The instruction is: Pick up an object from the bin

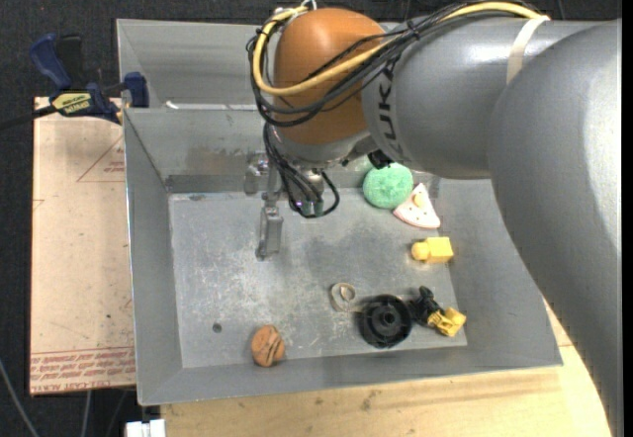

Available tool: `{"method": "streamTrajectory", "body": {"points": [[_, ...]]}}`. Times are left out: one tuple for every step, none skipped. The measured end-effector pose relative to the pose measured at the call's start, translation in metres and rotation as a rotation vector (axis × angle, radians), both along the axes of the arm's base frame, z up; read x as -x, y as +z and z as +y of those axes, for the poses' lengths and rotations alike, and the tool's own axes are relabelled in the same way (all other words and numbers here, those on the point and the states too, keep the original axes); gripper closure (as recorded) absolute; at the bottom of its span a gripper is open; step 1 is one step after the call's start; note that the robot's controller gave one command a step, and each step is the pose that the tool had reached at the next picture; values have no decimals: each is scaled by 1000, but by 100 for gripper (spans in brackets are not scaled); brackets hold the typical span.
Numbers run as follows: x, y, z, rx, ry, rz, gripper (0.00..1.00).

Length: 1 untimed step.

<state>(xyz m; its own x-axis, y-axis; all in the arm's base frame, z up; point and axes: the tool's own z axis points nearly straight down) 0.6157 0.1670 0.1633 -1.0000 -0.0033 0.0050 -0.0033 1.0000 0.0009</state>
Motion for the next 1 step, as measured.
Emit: {"method": "streamTrajectory", "body": {"points": [[-1, 5, -1, -1, -3, -6, 0]]}}
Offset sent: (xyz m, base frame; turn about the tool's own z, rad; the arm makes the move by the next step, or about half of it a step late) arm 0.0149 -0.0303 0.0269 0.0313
